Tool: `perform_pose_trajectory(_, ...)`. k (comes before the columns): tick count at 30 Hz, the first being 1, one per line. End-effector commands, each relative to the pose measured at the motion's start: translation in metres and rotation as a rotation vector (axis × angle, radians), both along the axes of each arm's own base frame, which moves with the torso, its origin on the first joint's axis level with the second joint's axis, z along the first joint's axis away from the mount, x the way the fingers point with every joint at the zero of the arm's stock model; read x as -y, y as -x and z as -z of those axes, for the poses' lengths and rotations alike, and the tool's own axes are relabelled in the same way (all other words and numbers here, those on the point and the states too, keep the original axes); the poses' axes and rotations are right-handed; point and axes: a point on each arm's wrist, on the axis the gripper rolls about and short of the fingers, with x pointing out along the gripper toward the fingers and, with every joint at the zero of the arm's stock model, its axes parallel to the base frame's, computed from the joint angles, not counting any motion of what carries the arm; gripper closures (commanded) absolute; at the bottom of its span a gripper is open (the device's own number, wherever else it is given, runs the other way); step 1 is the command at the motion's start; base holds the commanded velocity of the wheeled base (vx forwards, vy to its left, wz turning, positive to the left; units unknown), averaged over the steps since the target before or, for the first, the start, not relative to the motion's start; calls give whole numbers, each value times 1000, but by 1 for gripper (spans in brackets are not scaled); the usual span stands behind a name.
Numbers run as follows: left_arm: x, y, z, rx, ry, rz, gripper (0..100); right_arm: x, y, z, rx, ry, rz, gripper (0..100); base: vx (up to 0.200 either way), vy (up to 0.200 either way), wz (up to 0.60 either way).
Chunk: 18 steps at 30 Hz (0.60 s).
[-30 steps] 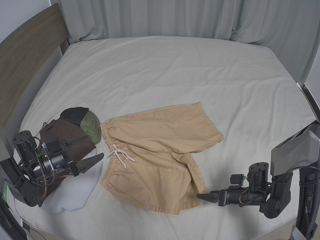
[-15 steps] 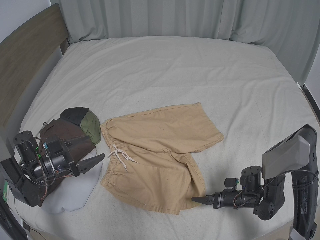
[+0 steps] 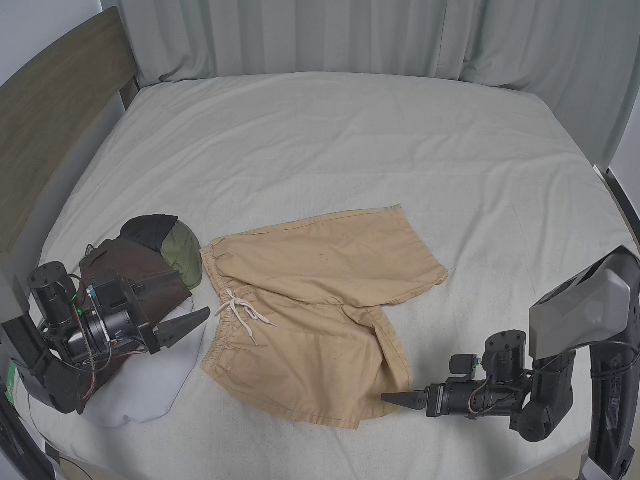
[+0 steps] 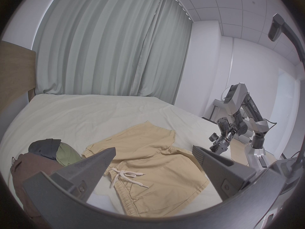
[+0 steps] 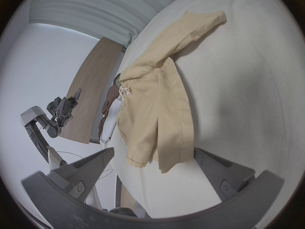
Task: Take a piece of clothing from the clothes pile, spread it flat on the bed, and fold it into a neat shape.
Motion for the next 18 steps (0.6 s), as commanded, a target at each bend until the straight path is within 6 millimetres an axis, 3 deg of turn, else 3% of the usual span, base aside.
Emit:
perform_pose_trajectory(1,0,0,0,-2,0,0,0,2,2,-12,26,-22,-9,0,0,0,0)
perform_pose_trajectory(8,0,0,1,-5,-1,0,0,5,8,-27,45,-52,-34,0,0,0,0)
perform_pose_trajectory(18,0,0,1,-1,-5,-1,0,4,8,-26,41,-51,-39,0,0,0,0)
